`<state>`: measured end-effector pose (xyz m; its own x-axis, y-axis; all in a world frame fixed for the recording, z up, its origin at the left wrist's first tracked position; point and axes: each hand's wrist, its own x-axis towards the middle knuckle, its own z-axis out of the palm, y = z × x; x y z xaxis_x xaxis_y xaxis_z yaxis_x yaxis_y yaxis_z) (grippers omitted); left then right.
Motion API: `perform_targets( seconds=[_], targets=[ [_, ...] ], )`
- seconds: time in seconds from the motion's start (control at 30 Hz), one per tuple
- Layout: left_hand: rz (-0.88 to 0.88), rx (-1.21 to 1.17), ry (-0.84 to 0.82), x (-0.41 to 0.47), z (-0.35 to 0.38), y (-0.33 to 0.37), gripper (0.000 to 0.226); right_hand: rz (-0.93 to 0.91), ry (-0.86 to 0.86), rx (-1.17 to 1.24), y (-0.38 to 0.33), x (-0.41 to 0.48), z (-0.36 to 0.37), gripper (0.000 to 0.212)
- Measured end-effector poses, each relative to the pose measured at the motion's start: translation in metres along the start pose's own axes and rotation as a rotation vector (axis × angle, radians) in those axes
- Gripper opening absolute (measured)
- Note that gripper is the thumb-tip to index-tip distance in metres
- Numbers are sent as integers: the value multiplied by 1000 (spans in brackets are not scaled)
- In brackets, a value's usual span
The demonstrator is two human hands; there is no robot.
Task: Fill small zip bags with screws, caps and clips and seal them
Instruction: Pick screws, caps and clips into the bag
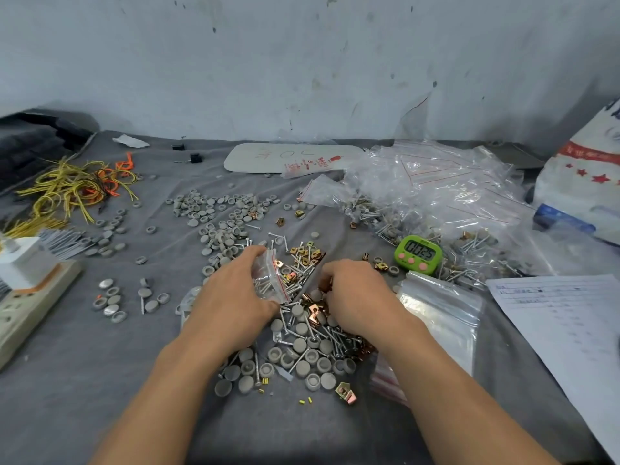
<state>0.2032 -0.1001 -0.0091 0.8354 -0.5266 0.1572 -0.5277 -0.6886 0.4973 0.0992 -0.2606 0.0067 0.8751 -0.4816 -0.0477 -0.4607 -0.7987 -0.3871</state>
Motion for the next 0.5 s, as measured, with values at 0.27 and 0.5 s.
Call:
perform_targets(
  seconds=[0.27, 0.5],
  targets=[
    [6, -20, 5, -1, -1, -1, 85, 46, 148, 317, 31, -4, -10, 29],
    [4, -11, 10, 0, -1, -2, 85, 90, 122, 501, 46, -1, -11, 26]
  ],
)
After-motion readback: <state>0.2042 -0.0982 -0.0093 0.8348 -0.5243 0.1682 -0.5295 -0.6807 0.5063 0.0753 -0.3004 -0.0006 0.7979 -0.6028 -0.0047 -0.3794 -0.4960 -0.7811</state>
